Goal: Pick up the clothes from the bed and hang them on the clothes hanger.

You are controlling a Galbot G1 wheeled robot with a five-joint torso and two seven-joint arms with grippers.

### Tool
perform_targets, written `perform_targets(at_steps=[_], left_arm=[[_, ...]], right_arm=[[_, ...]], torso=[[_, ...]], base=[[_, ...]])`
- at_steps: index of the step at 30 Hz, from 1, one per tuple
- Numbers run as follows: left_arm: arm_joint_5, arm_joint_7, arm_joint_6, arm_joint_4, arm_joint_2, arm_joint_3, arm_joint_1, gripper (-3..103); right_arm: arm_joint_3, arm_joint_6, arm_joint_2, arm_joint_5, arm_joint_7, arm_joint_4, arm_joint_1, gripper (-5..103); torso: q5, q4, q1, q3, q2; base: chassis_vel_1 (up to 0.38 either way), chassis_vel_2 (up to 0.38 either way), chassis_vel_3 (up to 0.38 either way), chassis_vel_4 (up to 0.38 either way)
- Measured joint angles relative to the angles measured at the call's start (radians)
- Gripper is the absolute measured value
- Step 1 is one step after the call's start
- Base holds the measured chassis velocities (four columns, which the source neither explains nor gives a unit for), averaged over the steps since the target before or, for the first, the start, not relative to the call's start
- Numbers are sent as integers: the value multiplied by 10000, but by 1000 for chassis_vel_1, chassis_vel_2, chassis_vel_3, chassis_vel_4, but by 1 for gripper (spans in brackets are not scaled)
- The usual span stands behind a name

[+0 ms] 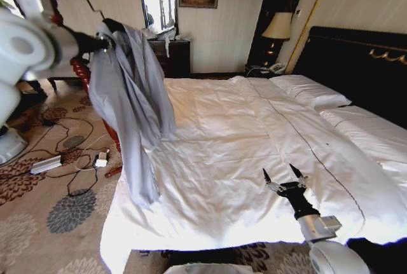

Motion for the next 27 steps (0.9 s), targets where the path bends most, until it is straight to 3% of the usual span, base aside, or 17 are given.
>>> perform_targets(at_steps=[8,14,19,27], left_arm=[[-763,-215,-27,1398,-934,1158,-1346,15],[-786,180,-36,3443,-1748,2289,-2174,15],[-629,397,-42,4330,-2034,2381,-2299,15],[-382,717,-52,5049,-1919,2617,-2442,15]], right_arm=[[-2,-2,0,0,5,0,0,100],[-2,-2,1,1,6,-2,0,100],[-2,-3,0,1,6,-2,0,100],[-2,-3,0,1,6,-2,1,100]], torso=[[1,-1,0,0,0],[-1,-4,1,0,-1],[1,-5,-1,-1,0],[-2,1,-1,-2,1]], base=[[0,0,0,0],[0,0,0,0],[0,0,0,0],[0,0,0,0]])
